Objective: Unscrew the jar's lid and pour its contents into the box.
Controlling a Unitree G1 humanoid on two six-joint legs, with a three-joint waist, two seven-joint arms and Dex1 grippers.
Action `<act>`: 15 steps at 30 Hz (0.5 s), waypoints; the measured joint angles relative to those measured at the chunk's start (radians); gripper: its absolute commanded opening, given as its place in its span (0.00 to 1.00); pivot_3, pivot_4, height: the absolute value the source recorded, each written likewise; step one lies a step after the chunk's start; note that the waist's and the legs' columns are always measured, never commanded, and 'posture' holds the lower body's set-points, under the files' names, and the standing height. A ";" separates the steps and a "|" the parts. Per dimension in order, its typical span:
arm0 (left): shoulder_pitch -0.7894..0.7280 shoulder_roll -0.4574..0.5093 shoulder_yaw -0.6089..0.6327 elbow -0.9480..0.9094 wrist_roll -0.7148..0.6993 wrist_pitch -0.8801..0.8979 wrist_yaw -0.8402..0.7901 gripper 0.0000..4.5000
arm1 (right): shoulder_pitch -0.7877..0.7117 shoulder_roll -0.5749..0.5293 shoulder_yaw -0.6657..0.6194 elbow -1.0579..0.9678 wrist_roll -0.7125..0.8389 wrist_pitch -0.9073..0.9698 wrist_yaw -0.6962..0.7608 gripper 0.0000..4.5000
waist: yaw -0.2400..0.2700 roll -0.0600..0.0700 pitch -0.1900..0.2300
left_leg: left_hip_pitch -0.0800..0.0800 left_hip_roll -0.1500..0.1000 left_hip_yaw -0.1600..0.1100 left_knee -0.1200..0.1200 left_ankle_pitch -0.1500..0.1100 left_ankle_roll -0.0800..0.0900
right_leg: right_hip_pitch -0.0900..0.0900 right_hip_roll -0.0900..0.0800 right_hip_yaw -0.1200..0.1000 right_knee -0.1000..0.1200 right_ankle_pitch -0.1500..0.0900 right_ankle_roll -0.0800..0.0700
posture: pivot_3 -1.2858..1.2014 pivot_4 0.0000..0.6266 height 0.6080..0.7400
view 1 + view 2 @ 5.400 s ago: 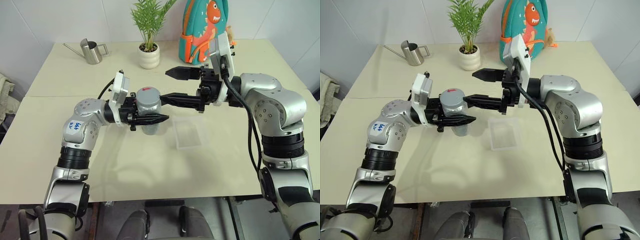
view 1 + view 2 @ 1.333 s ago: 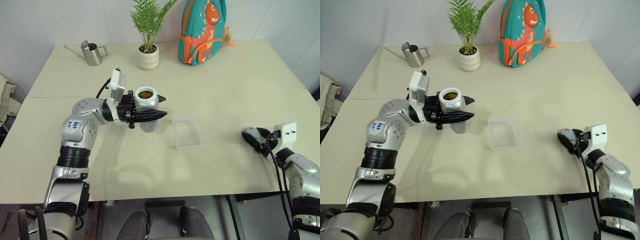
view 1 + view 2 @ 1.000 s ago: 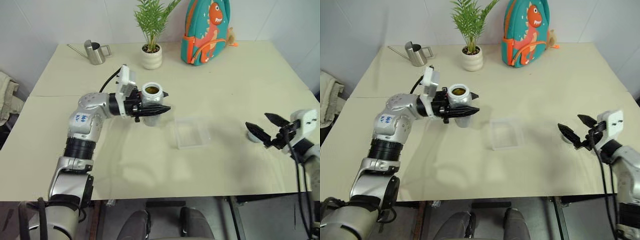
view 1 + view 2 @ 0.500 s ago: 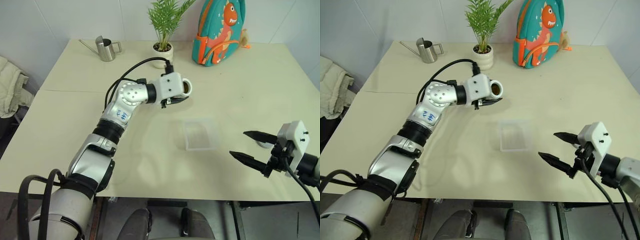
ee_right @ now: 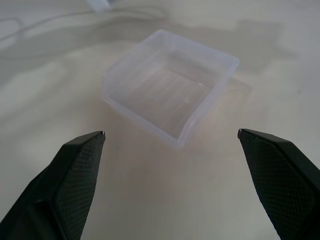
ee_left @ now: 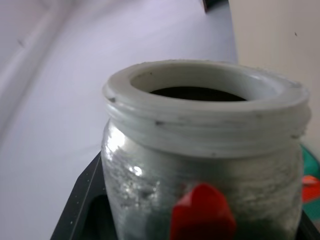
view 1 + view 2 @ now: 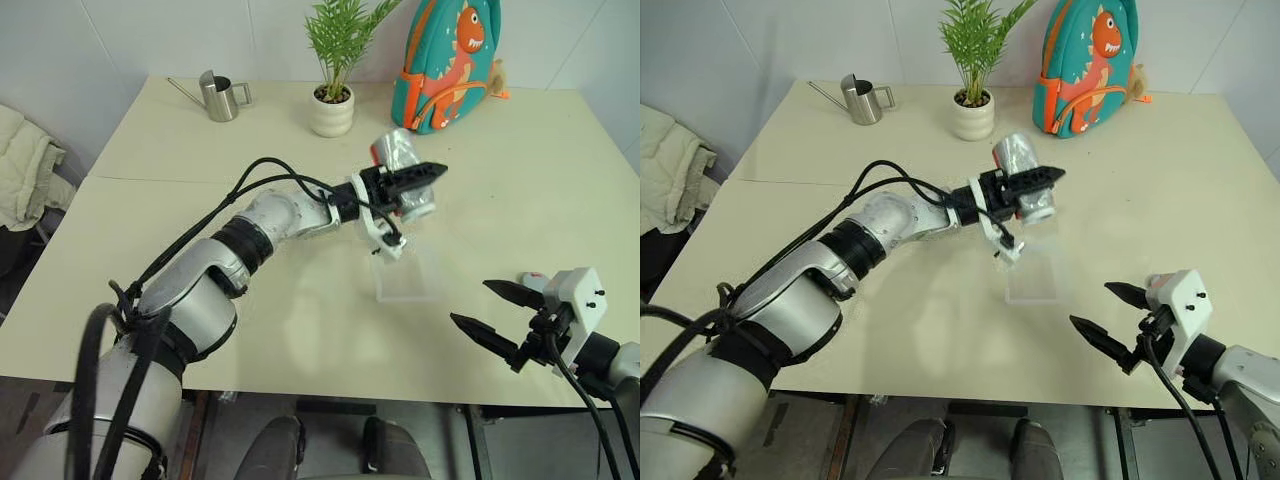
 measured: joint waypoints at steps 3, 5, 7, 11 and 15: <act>-0.015 -0.021 -0.074 0.089 0.082 0.069 0.144 0.46 | 0.008 0.013 0.001 0.000 -0.001 0.000 -0.010 0.99 | -0.002 -0.001 0.000 | -0.001 0.000 0.001 0.000 0.000 0.000 | -0.002 0.000 0.001 0.001 0.000 0.000 | 0.52 0.24 1.00; -0.036 -0.029 -0.108 0.125 0.119 0.101 0.211 0.46 | 0.008 0.020 0.001 0.000 -0.001 0.000 -0.013 0.99 | -0.002 -0.001 0.000 | -0.001 0.000 0.001 0.000 0.000 0.000 | -0.003 0.000 0.001 0.001 0.000 0.000 | 0.52 0.24 1.00; -0.063 -0.028 -0.149 0.137 0.160 0.126 0.275 0.46 | 0.006 0.029 0.003 0.000 0.000 -0.001 -0.017 0.99 | -0.002 -0.001 0.000 | -0.001 0.000 0.001 0.000 0.000 0.000 | -0.003 0.000 0.001 0.001 0.000 0.000 | 0.52 0.24 1.00; -0.080 -0.032 -0.203 0.164 0.202 0.142 0.346 0.46 | 0.001 0.038 0.010 0.000 -0.002 -0.006 -0.021 0.99 | -0.002 -0.001 0.000 | -0.001 0.000 0.002 0.000 0.000 0.000 | -0.003 0.000 0.002 0.001 0.000 0.000 | 0.52 0.24 1.00; -0.080 -0.040 -0.229 0.170 0.223 0.189 0.383 0.46 | -0.006 0.051 0.018 0.000 -0.006 -0.020 -0.028 0.99 | -0.003 -0.001 0.000 | -0.001 0.000 0.002 0.001 0.000 0.000 | -0.003 0.000 0.002 0.002 0.000 0.000 | 0.52 0.24 1.00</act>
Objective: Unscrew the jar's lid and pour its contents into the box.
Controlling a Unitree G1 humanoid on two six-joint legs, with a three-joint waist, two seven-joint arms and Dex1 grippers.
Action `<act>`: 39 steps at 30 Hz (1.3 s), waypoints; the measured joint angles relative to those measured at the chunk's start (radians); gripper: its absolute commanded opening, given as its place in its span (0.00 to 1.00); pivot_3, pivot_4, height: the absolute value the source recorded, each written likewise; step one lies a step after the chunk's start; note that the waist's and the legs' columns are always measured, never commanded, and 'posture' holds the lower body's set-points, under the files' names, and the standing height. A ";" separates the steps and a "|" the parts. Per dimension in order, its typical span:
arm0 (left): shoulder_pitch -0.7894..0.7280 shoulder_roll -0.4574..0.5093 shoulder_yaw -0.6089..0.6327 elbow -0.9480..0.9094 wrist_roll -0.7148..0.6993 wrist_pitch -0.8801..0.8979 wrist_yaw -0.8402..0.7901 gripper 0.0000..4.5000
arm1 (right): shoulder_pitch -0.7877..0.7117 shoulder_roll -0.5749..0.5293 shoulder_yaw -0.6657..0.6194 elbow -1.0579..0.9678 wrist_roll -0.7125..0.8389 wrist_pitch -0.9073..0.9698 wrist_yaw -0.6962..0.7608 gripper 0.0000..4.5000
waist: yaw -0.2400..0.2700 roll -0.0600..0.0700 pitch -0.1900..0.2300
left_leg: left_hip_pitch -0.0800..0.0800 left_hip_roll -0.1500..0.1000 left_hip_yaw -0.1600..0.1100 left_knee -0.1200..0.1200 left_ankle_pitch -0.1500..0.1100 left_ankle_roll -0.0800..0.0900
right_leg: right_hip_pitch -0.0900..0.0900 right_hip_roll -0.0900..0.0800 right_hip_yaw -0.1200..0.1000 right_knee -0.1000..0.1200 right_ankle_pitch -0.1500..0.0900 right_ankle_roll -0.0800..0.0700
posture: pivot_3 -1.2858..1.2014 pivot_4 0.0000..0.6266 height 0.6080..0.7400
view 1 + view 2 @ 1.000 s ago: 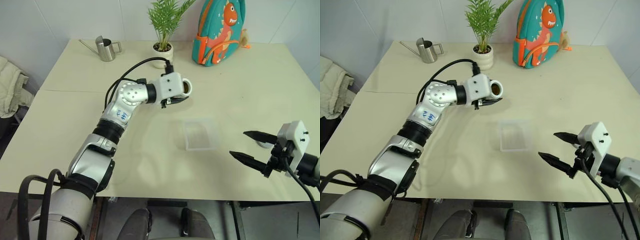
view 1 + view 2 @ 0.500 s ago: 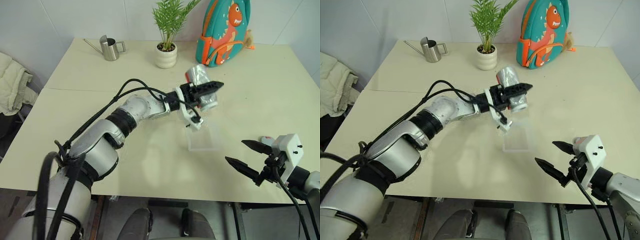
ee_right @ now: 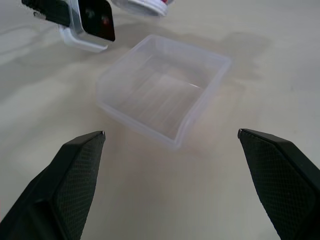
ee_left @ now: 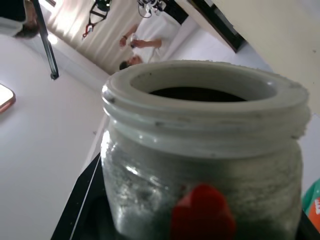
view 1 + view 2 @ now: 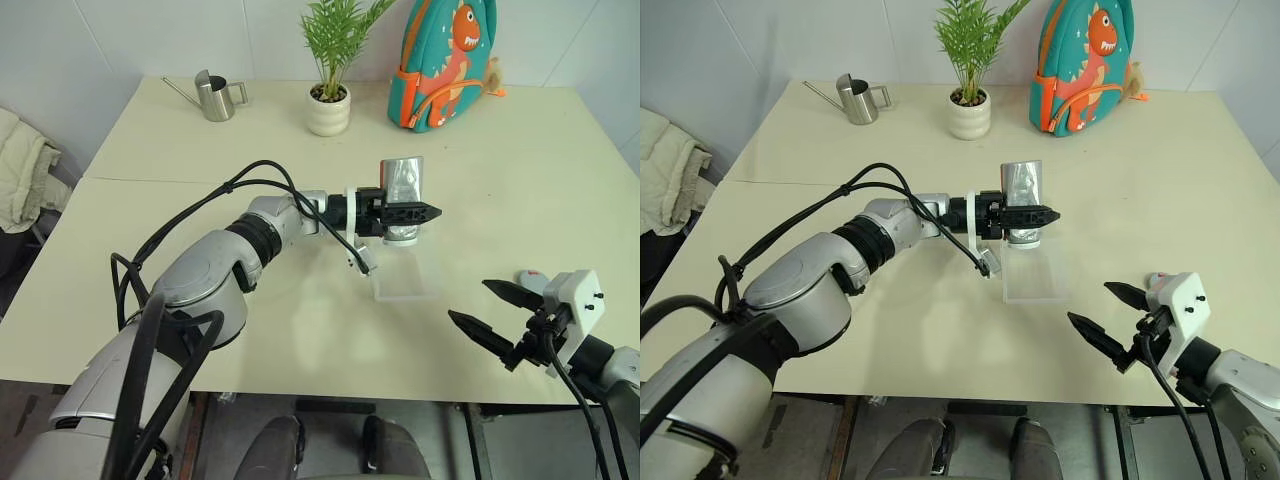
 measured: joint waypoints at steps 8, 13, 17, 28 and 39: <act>-0.020 -0.047 -0.075 0.044 0.046 0.069 -0.020 0.46 | -0.025 0.019 0.034 0.007 -0.016 -0.004 -0.013 0.99 | 0.000 0.000 0.000 | 0.000 0.000 0.001 0.001 0.000 0.000 | 0.000 0.000 0.001 0.001 0.000 0.000 | 0.52 0.24 1.00; -0.066 -0.056 -0.122 0.044 0.081 0.074 -0.054 0.46 | -0.045 0.032 0.050 0.009 -0.017 -0.015 -0.018 0.99 | -0.002 0.000 0.000 | 0.000 0.000 0.001 0.001 0.000 0.000 | -0.001 0.000 0.001 0.002 0.000 0.000 | 0.52 0.24 1.00; -0.088 -0.053 -0.123 0.043 0.075 0.067 -0.071 0.46 | -0.048 0.042 0.075 0.016 -0.018 -0.019 -0.022 0.99 | -0.004 0.000 0.000 | 0.000 0.000 0.002 0.001 0.000 0.000 | -0.001 0.000 0.002 0.002 0.000 0.000 | 0.52 0.24 1.00; -0.041 0.031 0.343 0.122 -0.572 -0.643 -0.639 0.46 | -0.037 0.046 0.101 0.018 -0.030 -0.023 -0.026 0.99 | -0.011 0.000 0.000 | 0.003 0.000 0.004 0.002 0.000 0.000 | 0.000 -0.001 0.003 0.003 0.000 0.000 | 0.52 0.24 1.00; 0.179 -0.061 1.093 -0.095 -1.727 0.093 -2.092 0.46 | -0.012 0.043 0.094 0.017 -0.026 -0.022 -0.026 0.99 | -0.058 0.001 -0.001 | 0.008 0.001 0.008 0.016 -0.004 0.008 | 0.007 0.000 0.006 0.013 0.001 0.000 | 0.52 0.24 1.00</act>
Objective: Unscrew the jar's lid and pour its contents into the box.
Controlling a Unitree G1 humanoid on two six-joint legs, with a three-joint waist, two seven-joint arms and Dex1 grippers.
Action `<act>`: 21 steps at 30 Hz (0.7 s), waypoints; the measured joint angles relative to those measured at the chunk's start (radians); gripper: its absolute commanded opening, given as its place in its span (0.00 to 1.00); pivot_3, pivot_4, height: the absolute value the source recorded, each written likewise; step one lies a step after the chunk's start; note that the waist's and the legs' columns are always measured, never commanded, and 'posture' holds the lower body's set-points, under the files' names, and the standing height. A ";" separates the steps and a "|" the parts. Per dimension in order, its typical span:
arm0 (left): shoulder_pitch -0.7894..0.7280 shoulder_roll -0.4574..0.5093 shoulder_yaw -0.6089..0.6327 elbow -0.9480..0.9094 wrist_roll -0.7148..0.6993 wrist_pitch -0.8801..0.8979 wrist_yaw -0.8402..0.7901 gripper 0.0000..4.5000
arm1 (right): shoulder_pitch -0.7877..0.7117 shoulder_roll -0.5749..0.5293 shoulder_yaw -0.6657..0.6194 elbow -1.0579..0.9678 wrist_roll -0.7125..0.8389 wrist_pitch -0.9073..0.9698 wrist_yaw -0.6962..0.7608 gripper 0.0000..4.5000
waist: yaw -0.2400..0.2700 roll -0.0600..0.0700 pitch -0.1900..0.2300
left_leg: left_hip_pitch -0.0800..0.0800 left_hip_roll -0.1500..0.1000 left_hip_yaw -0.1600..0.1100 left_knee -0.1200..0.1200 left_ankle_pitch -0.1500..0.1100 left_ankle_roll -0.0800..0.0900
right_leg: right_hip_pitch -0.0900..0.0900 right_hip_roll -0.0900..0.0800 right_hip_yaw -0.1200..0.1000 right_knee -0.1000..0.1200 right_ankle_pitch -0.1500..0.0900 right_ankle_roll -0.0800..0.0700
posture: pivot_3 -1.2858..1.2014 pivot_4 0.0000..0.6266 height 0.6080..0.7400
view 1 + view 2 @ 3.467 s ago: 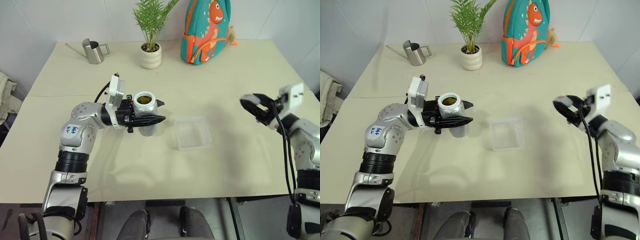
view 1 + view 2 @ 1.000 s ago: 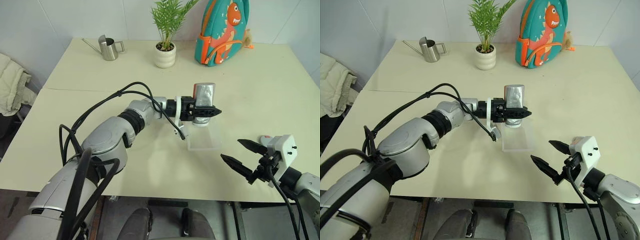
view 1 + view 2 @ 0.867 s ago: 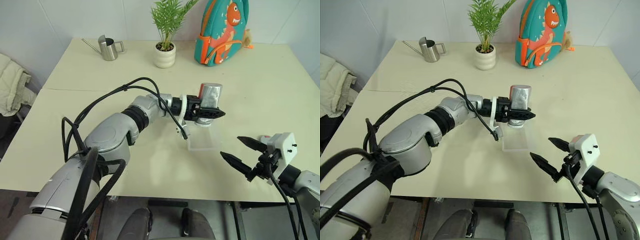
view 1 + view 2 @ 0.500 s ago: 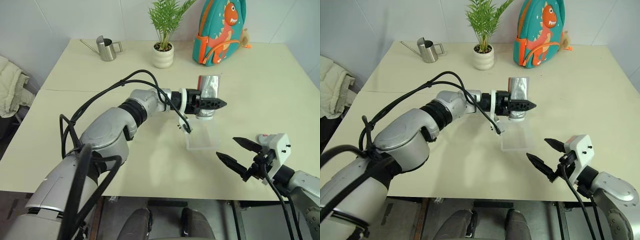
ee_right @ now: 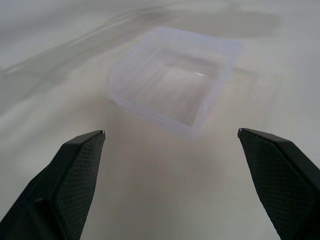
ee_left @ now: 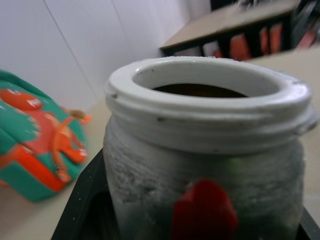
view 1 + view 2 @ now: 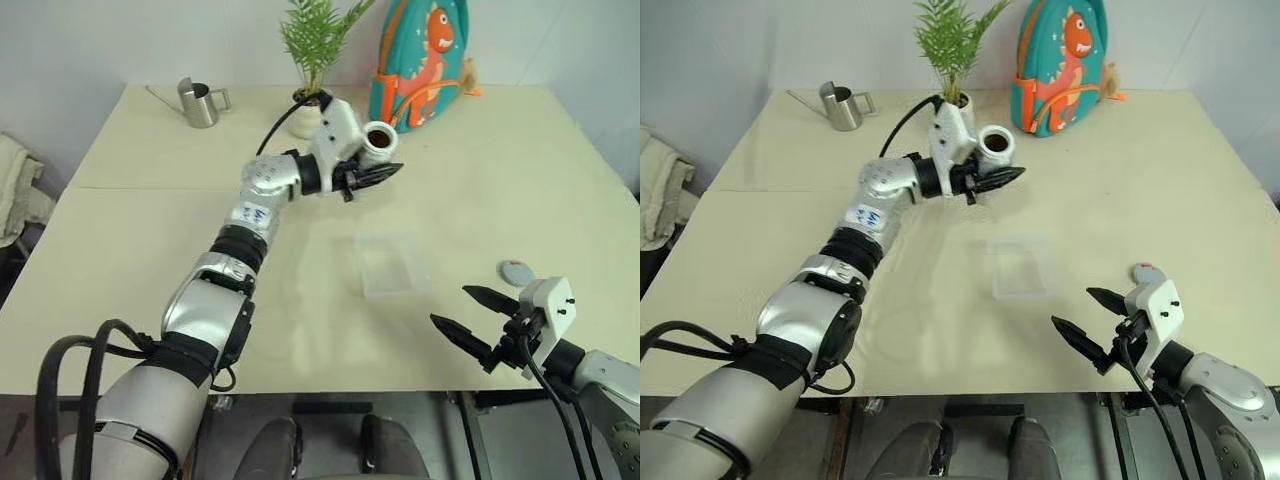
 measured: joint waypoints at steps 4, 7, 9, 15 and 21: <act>0.043 0.001 0.025 -0.018 -0.004 0.174 0.027 0.46 | -0.003 -0.027 -0.023 0.000 -0.008 0.000 0.001 0.99 | 0.000 0.000 0.000 | 0.004 0.000 0.000 0.001 -0.002 0.005 | 0.003 0.001 0.003 0.002 0.001 0.001 | 0.52 0.24 1.00; 0.060 -0.001 0.027 -0.037 -0.004 0.280 0.017 0.46 | -0.003 -0.044 -0.023 0.000 -0.018 -0.001 0.005 0.99 | 0.002 0.000 0.000 | 0.003 0.000 0.000 0.001 -0.002 0.004 | 0.002 0.002 0.005 0.002 0.001 0.001 | 0.52 0.24 1.00; 0.066 -0.001 0.026 -0.069 -0.004 0.327 0.005 0.46 | -0.005 -0.044 -0.023 0.008 -0.022 -0.008 0.010 0.99 | 0.005 0.000 0.000 | 0.003 0.000 0.000 0.001 0.000 0.002 | 0.002 0.002 0.006 0.001 0.001 0.001 | 0.52 0.24 1.00; 0.104 0.009 -0.032 -0.140 0.105 0.202 0.077 0.46 | 0.002 -0.043 -0.023 0.041 -0.043 -0.050 0.031 0.99 | 0.005 0.000 0.000 | 0.002 0.000 0.002 -0.001 -0.002 0.001 | 0.000 0.002 0.009 -0.003 0.001 0.002 | 0.52 0.24 1.00; 0.078 0.155 -0.332 -0.151 0.658 -0.284 0.627 0.46 | 0.008 -0.034 -0.022 0.095 -0.064 -0.096 0.052 0.99 | 0.008 -0.001 0.000 | 0.002 0.000 0.006 -0.005 -0.002 0.000 | -0.002 0.003 0.013 -0.007 0.002 0.003 | 0.52 0.24 1.00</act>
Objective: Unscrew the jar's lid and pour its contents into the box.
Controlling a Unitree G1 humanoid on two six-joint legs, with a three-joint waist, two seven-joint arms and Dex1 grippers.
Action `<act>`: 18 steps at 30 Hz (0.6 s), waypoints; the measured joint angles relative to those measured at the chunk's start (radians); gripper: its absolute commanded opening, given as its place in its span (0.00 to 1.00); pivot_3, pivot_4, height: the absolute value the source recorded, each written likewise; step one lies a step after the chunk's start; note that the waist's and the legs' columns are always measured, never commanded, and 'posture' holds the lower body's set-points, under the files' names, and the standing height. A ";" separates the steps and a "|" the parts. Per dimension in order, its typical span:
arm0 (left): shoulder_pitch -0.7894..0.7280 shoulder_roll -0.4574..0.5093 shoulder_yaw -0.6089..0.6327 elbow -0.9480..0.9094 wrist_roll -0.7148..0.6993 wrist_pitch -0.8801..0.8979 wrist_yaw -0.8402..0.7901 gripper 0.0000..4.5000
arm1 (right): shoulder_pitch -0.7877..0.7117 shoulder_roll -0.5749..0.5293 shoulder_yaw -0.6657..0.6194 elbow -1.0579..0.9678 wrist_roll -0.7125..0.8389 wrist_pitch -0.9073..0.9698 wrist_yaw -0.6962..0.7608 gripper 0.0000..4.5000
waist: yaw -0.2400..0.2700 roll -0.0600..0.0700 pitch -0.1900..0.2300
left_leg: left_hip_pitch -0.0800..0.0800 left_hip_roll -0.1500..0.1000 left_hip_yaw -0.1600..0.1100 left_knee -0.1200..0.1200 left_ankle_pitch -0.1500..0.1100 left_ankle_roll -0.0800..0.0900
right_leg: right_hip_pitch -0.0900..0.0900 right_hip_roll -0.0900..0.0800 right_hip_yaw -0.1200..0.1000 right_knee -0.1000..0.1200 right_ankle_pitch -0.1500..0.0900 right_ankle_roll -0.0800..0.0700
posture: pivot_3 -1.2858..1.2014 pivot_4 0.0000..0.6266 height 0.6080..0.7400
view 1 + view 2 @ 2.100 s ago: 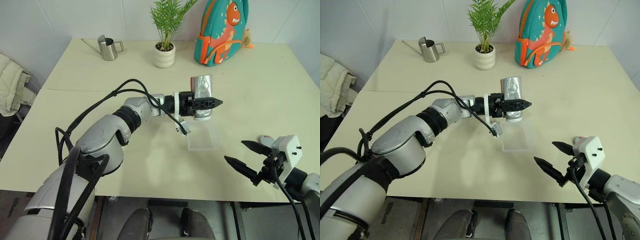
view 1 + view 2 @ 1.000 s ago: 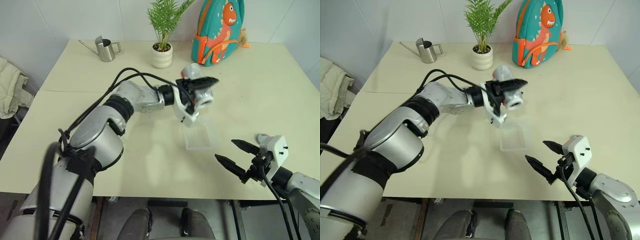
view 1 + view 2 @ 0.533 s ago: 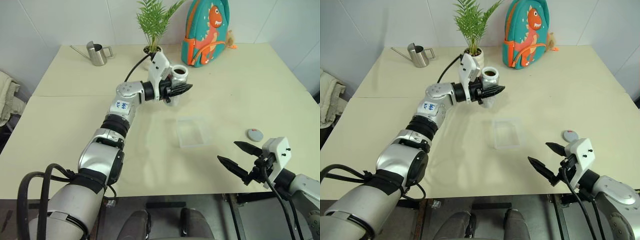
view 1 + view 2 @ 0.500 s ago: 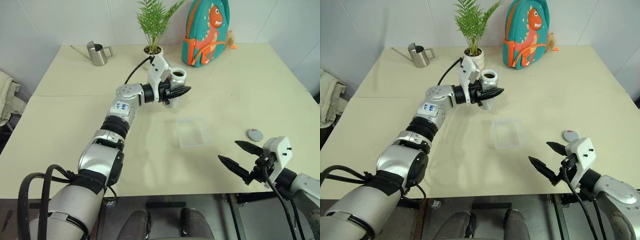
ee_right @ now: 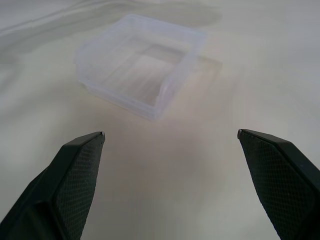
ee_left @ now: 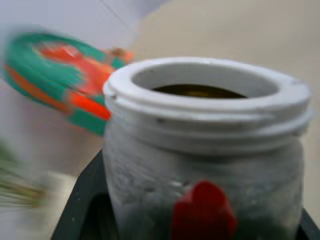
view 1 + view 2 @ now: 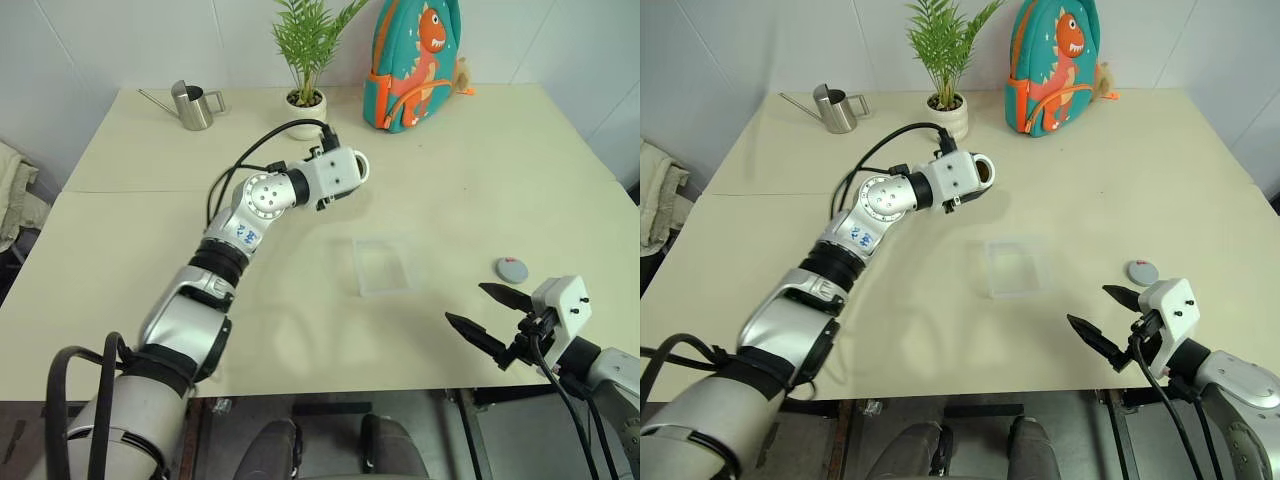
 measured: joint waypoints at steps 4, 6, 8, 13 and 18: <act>-0.114 0.073 -0.275 -0.025 0.471 -0.126 0.540 0.46 | -0.009 0.017 0.021 0.030 -0.021 -0.035 0.009 0.99 | 0.018 -0.001 0.000 | -0.001 0.000 0.002 -0.003 -0.001 0.001 | 0.000 0.000 0.002 -0.003 0.001 0.002 | 0.52 0.24 1.00; -0.166 0.076 -0.416 -0.032 0.674 -0.106 0.775 0.46 | -0.021 0.022 0.039 0.039 -0.024 -0.042 0.015 0.99 | 0.028 -0.001 -0.001 | -0.002 -0.001 0.003 -0.004 -0.001 0.002 | 0.000 0.000 0.002 -0.005 0.002 0.003 | 0.52 0.24 1.00; -0.186 0.063 -0.518 -0.020 0.819 -0.056 0.945 0.46 | -0.029 0.026 0.044 0.047 -0.025 -0.055 0.018 0.99 | 0.030 -0.001 -0.001 | -0.003 -0.001 0.003 -0.005 -0.002 0.003 | -0.001 0.000 0.002 -0.007 0.002 0.004 | 0.52 0.24 1.00; -0.220 0.000 -0.671 0.074 1.032 0.106 1.207 0.46 | -0.044 0.030 0.051 0.057 -0.031 -0.059 0.020 0.99 | 0.030 -0.002 0.000 | -0.006 -0.001 0.004 -0.006 -0.002 0.003 | -0.006 0.001 0.002 -0.007 0.002 0.004 | 0.52 0.24 1.00; -0.263 -0.037 -0.708 0.109 1.091 0.203 1.304 0.46 | -0.061 0.036 0.075 0.057 -0.033 -0.059 0.019 0.99 | 0.027 -0.002 0.000 | -0.005 0.000 0.005 -0.007 -0.002 0.003 | -0.005 0.001 0.003 -0.007 0.002 0.004 | 0.52 0.24 1.00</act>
